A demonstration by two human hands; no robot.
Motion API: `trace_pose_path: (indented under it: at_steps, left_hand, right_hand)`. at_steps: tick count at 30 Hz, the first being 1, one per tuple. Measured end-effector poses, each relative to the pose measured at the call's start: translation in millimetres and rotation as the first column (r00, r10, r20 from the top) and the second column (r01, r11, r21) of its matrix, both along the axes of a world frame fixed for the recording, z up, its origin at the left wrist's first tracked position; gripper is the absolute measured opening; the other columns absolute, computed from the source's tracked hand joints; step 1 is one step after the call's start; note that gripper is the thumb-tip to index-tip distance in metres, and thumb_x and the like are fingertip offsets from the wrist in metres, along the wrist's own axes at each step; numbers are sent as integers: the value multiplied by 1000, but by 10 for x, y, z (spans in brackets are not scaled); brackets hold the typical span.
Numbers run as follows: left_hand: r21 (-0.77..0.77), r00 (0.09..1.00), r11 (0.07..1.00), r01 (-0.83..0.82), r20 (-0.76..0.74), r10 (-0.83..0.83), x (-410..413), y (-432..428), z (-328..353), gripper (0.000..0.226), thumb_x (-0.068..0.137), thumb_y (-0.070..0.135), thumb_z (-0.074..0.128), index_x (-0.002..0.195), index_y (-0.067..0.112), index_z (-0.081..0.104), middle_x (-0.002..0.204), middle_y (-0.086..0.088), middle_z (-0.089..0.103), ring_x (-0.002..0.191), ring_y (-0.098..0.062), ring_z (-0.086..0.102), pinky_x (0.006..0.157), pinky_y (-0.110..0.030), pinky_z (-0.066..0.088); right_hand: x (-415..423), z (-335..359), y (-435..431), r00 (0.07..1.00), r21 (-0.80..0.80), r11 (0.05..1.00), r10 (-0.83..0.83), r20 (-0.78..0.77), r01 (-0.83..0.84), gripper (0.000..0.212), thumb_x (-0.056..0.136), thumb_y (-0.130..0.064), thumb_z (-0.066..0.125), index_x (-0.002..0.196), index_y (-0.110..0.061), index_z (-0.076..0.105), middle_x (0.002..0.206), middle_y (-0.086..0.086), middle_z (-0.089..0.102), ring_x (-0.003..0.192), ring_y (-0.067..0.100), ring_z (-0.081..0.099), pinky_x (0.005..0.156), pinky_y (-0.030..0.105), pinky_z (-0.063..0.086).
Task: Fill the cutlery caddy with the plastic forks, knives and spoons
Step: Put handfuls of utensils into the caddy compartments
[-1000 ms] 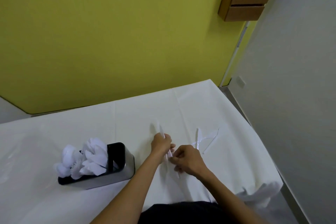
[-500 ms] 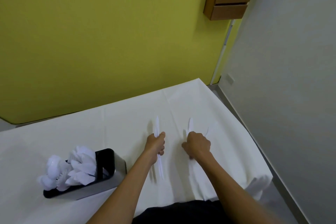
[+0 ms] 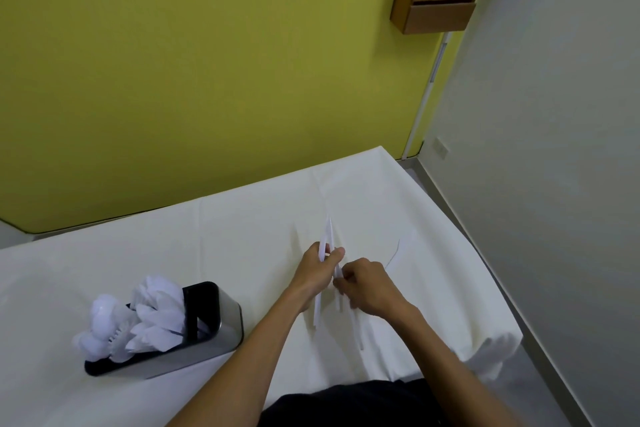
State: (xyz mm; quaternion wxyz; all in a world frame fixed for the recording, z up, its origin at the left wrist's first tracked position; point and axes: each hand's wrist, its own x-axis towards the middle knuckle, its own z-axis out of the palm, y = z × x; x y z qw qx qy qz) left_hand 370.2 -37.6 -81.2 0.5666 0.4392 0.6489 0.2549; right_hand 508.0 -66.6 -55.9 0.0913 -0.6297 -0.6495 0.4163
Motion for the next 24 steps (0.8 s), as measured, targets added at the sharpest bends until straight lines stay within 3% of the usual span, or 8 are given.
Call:
trace_pose_path:
  at_steps: [2, 4, 6, 8, 12, 16, 20, 24]
  left_hand:
    - [-8, 1000, 1000, -19, 8, 19, -22, -7, 15, 15, 96, 31, 51, 95, 18, 56, 88, -1, 63, 76, -18, 56, 70, -32, 48]
    - [-42, 996, 996, -83, 40, 85, -109, -10, 10, 16, 100, 29, 49, 103, 16, 58, 93, -1, 65, 77, -18, 58, 68, -31, 50]
    - [-100, 978, 978, -185, 82, 194, -231, 0, -3, 18, 101, 27, 50, 107, 13, 59, 92, -1, 64, 73, -17, 57, 62, -27, 47]
    - [-160, 945, 946, -282, 124, 303, -313, 14, -38, 18, 100, 24, 52, 105, 11, 62, 90, -2, 65, 70, -18, 57, 63, -29, 46]
    - [-246, 839, 866, -436, 236, 489, -319, 19, 1, 10, 98, 14, 56, 100, 6, 63, 85, -5, 72, 78, -18, 67, 73, -37, 55]
    - [-278, 760, 835, -475, 349, 548, -311, 21, 92, 12, 100, 10, 57, 108, 2, 60, 92, -11, 73, 83, -25, 73, 79, -46, 58]
    - [-277, 752, 829, -486, 351, 558, -296, 43, 139, 34, 99, 38, 61, 110, 6, 61, 103, -13, 73, 94, -30, 73, 73, -44, 61]
    - [-224, 824, 869, -441, 283, 491, -251, 19, 93, 58, 80, 69, 65, 108, 18, 65, 97, -3, 77, 95, -24, 74, 92, -48, 58]
  right_hand:
    - [79, -2, 19, 999, 12, 999, -32, 10, 32, 47, 92, -45, 57, 76, -2, 65, 68, 10, 70, 54, 14, 69, 65, 35, 57]
    - [220, -16, 64, 972, 78, 977, -205, 116, 197, 56, 87, -58, 58, 72, -4, 60, 65, 9, 67, 59, 21, 67, 64, 37, 55]
    - [376, -7, 113, 891, 121, 934, -357, 280, 336, 54, 83, -63, 61, 76, -9, 53, 65, 4, 62, 64, 24, 61, 58, 33, 50]
    - [455, -10, 124, 856, 49, 935, -342, 387, 351, 51, 83, -58, 64, 89, -9, 52, 66, 1, 63, 58, 19, 60, 53, 27, 43]
    - [371, -86, 142, 898, -70, 953, -251, 363, 294, 16, 87, -27, 56, 87, -11, 55, 70, 4, 71, 57, 20, 70, 64, 28, 57]
    - [183, -15, 128, 940, -68, 977, -176, 291, 204, 16, 78, -26, 55, 79, -10, 57, 73, 5, 70, 59, 20, 68, 64, 28, 54]
    - [-49, 62, 74, 980, 37, 999, 5, 200, -13, 18, 78, -29, 57, 80, -13, 66, 78, 1, 69, 74, 22, 65, 62, 30, 49]
    - [-207, 62, 57, 935, 107, 977, 143, 324, -186, 15, 77, -23, 54, 76, -9, 59, 71, 6, 62, 62, 24, 48, 54, 28, 34]
